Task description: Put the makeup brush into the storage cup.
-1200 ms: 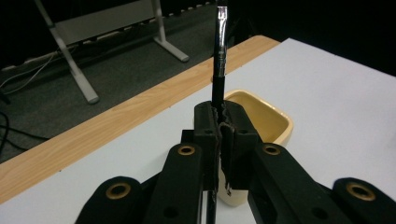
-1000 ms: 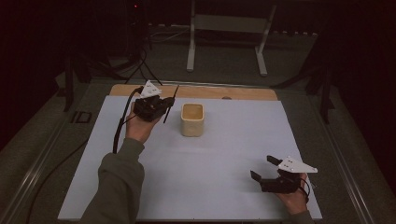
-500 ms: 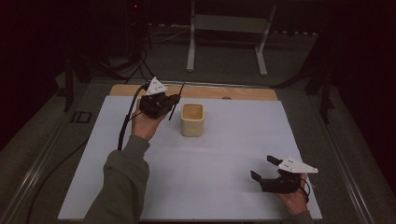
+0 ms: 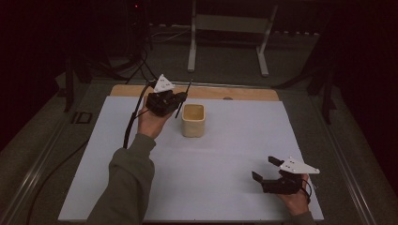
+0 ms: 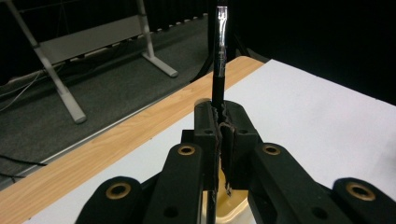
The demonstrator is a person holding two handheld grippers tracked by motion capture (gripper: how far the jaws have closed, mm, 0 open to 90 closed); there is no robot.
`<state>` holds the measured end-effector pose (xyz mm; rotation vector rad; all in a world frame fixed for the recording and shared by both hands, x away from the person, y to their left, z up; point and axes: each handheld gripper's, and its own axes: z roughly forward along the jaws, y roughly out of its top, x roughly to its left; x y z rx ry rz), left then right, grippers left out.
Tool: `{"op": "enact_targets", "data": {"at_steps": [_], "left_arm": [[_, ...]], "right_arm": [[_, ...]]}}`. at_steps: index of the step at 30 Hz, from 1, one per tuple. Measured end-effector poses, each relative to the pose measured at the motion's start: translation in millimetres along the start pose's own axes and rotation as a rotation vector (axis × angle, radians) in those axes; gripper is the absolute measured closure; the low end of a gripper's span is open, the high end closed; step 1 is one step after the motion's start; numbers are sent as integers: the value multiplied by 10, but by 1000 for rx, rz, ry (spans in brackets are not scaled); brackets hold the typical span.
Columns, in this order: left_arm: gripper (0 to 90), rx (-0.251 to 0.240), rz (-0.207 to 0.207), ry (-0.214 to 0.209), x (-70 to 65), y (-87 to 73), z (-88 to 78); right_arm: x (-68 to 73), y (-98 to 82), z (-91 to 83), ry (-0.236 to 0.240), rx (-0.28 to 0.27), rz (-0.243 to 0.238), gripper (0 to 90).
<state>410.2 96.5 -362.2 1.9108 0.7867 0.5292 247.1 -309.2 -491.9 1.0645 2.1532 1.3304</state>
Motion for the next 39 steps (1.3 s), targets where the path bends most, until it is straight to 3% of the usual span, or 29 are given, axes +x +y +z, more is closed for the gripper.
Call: {"op": "enact_targets", "data": {"at_steps": [19,39], "left_arm": [[868,-17,-4,-43,-158,82,248],[867,-26,-31,-42,-131,35,356]], "right_arm": [[-2,0,-6,2,-3,2,90],[-6,-3,-9,1,-2,2,90]]}}
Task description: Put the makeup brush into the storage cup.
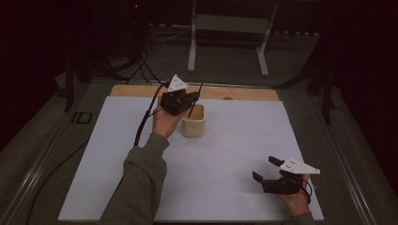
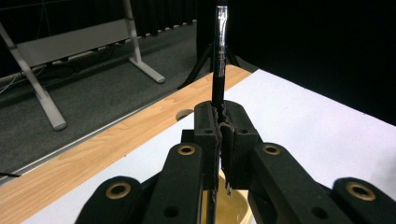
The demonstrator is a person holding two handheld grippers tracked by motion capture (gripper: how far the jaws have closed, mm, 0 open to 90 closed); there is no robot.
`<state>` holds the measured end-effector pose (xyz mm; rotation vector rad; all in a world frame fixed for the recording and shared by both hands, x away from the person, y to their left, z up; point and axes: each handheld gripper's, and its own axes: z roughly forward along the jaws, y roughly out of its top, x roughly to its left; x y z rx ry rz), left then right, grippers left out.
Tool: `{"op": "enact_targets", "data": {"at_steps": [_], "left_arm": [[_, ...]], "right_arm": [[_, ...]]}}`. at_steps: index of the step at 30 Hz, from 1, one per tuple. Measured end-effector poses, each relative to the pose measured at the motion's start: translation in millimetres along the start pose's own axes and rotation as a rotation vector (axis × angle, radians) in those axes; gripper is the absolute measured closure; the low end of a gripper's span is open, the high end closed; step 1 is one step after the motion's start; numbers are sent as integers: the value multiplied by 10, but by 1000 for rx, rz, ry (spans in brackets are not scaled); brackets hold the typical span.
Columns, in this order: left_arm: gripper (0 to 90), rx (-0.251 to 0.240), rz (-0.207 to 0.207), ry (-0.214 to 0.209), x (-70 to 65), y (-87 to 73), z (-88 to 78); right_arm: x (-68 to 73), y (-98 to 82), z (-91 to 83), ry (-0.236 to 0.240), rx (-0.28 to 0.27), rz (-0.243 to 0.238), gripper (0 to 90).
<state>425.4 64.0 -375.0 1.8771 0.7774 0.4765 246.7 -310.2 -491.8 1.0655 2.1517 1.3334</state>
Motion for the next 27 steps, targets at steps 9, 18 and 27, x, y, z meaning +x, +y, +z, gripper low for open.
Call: {"op": "enact_targets", "data": {"at_steps": [9,18,27], "left_arm": [[867,10,-8,-3,33,-46,47],[867,17,-10,-3,46,-77,83],[867,27,-18,-4,65,-123,98]], "right_arm": [[-1,-1,-2,-1,0,0,90],[-1,0,-3,-1,0,1,90],[1,0,-3,-1,0,0,90]]}}
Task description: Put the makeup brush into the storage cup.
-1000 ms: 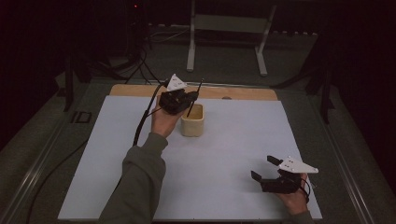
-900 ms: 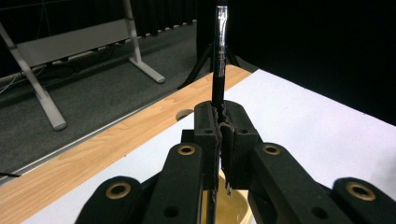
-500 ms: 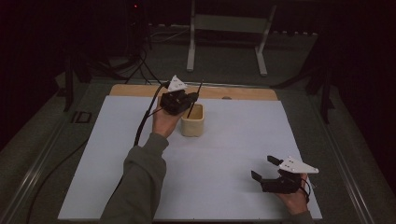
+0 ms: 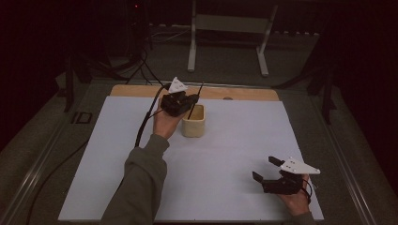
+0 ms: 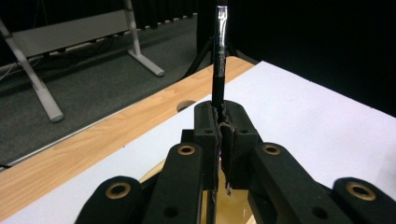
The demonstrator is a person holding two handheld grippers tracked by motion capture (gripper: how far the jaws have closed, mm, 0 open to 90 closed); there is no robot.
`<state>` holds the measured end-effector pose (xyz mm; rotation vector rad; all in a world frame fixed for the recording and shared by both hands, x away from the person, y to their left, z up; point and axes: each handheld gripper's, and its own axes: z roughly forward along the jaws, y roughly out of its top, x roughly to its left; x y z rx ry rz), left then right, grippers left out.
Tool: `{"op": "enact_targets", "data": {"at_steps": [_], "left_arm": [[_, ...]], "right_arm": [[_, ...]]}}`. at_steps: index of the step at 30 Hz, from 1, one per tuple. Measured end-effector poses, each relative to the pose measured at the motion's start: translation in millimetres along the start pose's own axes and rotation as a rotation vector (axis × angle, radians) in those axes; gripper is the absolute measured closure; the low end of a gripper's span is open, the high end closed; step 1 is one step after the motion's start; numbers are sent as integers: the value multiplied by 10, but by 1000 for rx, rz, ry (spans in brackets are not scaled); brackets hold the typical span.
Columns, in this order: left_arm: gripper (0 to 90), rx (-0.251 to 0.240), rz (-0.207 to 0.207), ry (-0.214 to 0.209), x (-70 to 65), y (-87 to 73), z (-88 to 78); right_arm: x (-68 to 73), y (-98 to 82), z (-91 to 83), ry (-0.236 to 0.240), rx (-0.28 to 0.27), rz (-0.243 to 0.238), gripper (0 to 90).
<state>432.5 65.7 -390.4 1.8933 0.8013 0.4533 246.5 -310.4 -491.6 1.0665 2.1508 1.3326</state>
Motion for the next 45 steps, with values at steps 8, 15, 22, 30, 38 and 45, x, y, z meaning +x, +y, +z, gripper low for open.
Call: {"op": "enact_targets", "data": {"at_steps": [8,15,22,30,38,45], "left_arm": [[866,16,1,-1,-5,-33,24],[862,38,14,3,-10,-63,33],[819,64,-15,-15,50,-125,38],[292,97,-43,23,94,-152,45],[155,101,-67,51,124,-153,26],[129,98,-67,39,125,-147,-7]], "right_arm": [[0,0,3,0,-1,-3,91],[3,0,8,1,1,-4,90],[2,-1,10,1,3,-4,90],[0,-2,14,1,4,-6,90],[1,-1,14,2,4,-5,90],[3,0,12,2,5,-5,90]]}}
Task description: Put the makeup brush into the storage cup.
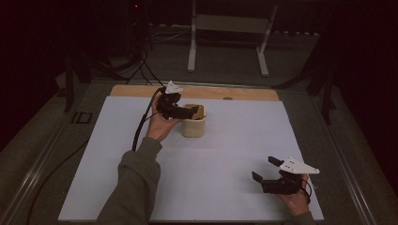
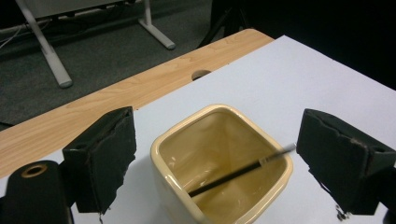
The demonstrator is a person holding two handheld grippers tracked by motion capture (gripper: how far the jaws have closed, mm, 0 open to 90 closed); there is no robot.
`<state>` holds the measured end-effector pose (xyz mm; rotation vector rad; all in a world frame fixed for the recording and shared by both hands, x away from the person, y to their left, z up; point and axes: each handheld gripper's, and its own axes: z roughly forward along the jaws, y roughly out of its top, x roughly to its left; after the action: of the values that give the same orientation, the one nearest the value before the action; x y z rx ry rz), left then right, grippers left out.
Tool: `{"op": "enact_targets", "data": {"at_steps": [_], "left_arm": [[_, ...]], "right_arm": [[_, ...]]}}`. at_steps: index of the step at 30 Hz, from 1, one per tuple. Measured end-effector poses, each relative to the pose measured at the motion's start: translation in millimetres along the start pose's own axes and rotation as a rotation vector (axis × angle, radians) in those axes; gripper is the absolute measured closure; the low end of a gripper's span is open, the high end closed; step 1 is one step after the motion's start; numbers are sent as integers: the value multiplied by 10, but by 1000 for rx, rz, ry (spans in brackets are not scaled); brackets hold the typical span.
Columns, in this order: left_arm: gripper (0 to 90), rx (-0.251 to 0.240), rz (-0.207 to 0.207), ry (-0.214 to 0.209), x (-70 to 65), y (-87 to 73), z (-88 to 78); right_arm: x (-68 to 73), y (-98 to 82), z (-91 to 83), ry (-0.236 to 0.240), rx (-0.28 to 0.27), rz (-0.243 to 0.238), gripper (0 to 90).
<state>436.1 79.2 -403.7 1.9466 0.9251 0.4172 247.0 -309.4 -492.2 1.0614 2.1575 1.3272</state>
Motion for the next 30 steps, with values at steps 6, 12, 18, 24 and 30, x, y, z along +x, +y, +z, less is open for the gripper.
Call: {"op": "enact_targets", "data": {"at_steps": [6,12,18,24,30], "left_arm": [[94,-8,11,-32,-2,3,-37],[79,-12,10,-28,12,11,-63],[74,-17,10,-27,13,12,-89],[74,-23,7,-34,16,2,-128],[74,-17,5,-22,57,-37,-193]], "right_arm": [[0,1,2,1,0,0,90],[-2,0,6,1,1,0,90],[-3,0,7,2,2,-1,90],[-2,-1,8,3,4,0,90],[5,2,12,3,4,-4,90]]}}
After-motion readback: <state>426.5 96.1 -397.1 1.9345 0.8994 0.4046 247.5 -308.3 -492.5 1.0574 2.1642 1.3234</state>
